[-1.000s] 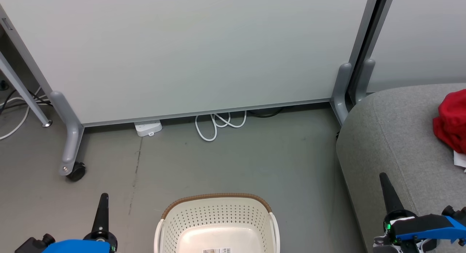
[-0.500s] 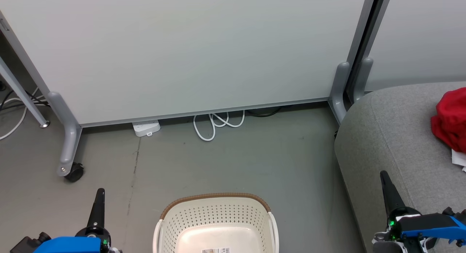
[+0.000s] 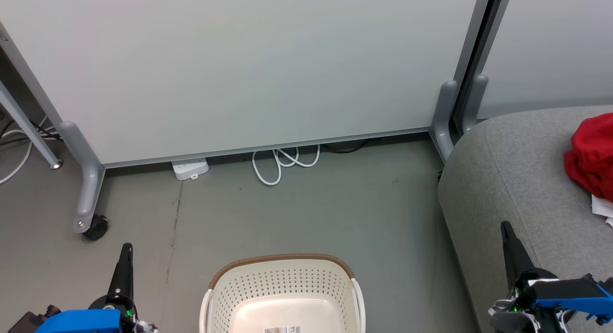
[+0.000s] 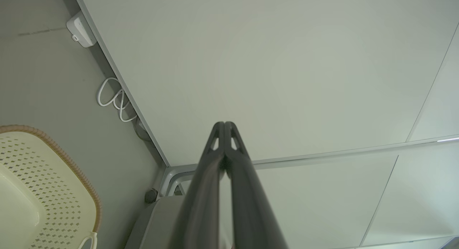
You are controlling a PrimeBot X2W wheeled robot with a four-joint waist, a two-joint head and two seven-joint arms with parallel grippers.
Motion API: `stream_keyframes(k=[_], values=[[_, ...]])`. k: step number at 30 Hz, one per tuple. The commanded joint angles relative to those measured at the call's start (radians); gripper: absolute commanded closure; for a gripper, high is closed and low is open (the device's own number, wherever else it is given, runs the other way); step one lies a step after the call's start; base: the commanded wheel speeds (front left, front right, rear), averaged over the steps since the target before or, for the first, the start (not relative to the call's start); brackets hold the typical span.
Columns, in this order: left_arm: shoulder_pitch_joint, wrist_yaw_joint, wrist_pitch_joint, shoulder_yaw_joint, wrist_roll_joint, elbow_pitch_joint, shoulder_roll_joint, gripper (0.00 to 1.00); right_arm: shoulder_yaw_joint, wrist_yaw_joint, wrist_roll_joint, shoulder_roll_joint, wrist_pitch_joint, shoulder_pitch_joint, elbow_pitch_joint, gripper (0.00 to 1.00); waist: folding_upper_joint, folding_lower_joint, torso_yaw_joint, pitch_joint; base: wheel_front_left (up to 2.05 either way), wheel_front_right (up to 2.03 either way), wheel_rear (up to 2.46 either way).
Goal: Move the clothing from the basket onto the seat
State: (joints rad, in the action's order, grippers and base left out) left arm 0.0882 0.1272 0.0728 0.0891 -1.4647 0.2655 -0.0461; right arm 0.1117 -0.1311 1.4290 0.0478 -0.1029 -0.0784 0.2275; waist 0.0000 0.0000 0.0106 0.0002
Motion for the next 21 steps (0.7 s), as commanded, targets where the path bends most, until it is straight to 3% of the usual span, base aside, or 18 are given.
stream_keyframes(k=[1, 21], values=[[0.020, 0.005, 0.006, 0.006, -0.016, -0.009, -0.006, 1.00, 0.002, 0.000, 0.022, 0.004, -0.003, -0.020, 0.001, 1.00, 0.0000, 0.0000, -0.001, 0.000, 0.00, 0.00, 0.00], [0.025, 0.006, 0.041, 0.027, -0.136, -0.022, -0.007, 1.00, 0.003, 0.001, 0.171, 0.004, -0.012, -0.035, 0.018, 1.00, 0.0000, 0.0000, -0.009, 0.003, 0.00, 0.00, 0.00]])
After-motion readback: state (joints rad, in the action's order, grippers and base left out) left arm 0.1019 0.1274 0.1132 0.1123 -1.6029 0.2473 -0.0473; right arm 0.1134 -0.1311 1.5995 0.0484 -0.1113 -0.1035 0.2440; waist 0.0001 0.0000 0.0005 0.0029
